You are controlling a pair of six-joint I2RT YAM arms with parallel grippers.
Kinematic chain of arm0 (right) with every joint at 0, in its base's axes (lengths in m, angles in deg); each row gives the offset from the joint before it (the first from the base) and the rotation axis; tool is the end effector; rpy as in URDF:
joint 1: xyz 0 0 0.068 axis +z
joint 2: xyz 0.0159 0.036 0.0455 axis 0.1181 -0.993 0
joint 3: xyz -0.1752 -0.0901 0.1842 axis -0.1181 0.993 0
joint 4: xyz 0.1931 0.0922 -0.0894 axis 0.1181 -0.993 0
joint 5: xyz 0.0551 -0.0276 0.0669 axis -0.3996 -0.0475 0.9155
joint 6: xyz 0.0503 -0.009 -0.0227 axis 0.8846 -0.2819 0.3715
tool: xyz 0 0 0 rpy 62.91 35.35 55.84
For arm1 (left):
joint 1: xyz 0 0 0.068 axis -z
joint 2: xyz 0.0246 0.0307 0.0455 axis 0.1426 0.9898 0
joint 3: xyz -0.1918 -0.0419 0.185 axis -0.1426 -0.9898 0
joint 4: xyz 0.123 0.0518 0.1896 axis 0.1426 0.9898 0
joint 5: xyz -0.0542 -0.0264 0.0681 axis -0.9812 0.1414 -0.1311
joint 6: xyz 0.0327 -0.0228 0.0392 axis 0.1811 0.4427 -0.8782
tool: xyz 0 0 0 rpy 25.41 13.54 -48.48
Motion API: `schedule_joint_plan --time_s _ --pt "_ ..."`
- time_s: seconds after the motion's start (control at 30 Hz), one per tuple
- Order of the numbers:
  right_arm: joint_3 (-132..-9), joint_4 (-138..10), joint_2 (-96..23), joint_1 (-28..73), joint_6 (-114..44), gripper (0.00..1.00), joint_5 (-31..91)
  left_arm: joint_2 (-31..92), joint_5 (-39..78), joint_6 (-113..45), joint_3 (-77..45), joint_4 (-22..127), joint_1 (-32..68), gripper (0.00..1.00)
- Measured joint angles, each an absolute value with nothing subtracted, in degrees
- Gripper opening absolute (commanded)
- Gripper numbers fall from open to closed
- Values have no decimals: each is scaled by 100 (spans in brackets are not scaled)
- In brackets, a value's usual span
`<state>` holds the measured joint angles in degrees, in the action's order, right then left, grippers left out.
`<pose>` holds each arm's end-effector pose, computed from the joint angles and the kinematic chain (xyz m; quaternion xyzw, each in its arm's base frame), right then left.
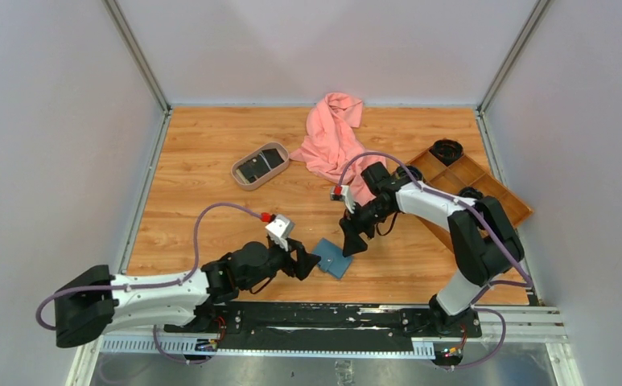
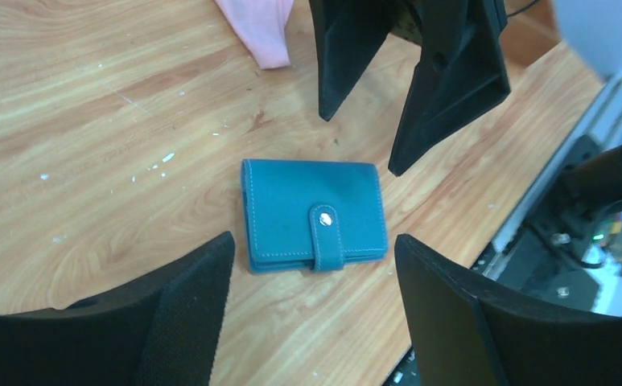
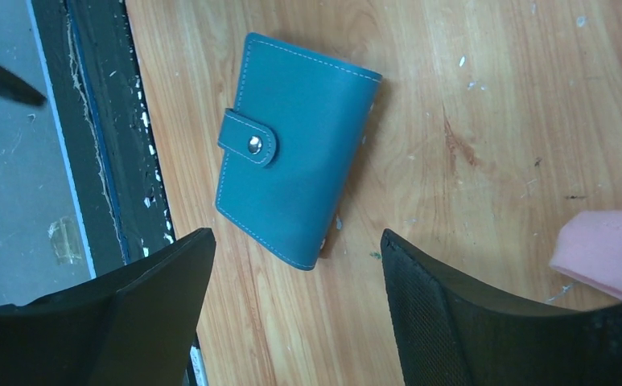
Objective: Put the credit cards into the card holder
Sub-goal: Move the card holder to the center of the board, then open the card holder at the center of the board.
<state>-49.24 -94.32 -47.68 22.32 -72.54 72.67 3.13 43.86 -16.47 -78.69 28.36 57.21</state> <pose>0.2237 0.1583 0.1979 -0.5107 0.7341 0.4137 0.1706 0.0759 -0.1399 0.1978 0.1595 0.7614 -0.3780 0.5019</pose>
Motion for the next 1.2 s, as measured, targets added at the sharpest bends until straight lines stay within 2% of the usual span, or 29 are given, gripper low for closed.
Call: schedule_joint_plan --time_s 0.1,0.23,0.5,0.87,1.2 --pt "-4974 -9432 -4954 2232 -7096 76 7192 1183 4311 -1843 -7369 2975 5723 66" --pt "-5053 -9434 -5278 2232 -6865 69 7133 1965 4292 -2051 -6903 3089 5738 61" --pt "-5372 -9509 -5730 2339 -6522 61 7068 2896 4283 -2165 -6444 3135 5911 60" --pt "-5851 -9799 -6193 2529 -6347 38 6843 3495 4359 -1946 -6359 3179 6018 47" --pt "-6061 -10020 -6386 2695 -6320 29 6672 3910 4545 -1603 -5836 3467 6079 45"
